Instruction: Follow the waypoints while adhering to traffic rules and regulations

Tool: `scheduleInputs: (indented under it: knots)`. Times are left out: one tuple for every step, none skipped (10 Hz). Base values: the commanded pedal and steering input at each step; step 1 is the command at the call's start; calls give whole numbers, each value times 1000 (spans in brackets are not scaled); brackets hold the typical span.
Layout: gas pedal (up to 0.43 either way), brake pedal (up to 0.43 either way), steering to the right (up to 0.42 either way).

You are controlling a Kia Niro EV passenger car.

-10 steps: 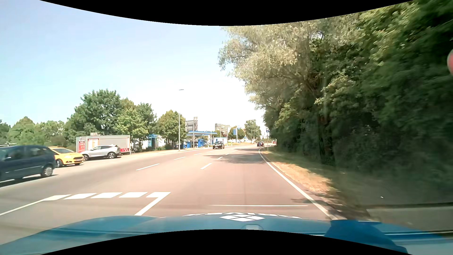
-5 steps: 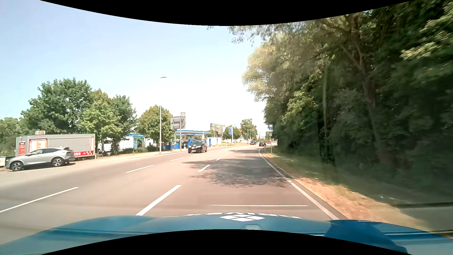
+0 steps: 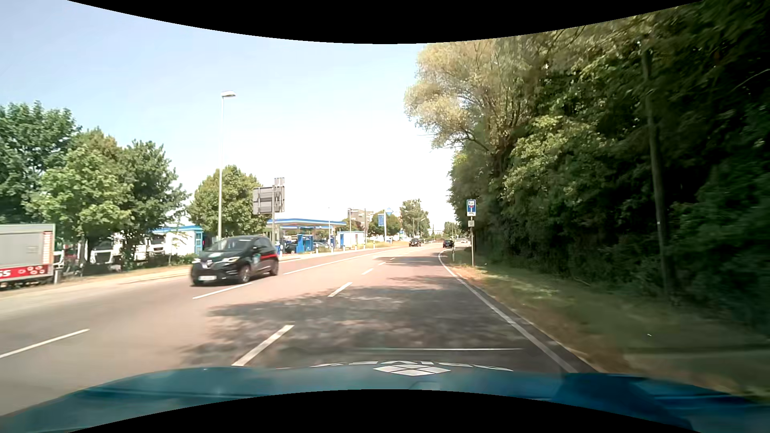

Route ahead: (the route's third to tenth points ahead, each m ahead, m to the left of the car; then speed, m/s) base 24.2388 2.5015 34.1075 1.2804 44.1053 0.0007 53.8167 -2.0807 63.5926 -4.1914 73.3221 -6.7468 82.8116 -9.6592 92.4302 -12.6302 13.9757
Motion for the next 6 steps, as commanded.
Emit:
scheduleInputs:
  knots:
    - [209,0,16]
    - [209,0,16]
    - [209,0,16]
    - [209,0,16]
    - [209,0,16]
    - [209,0,13]
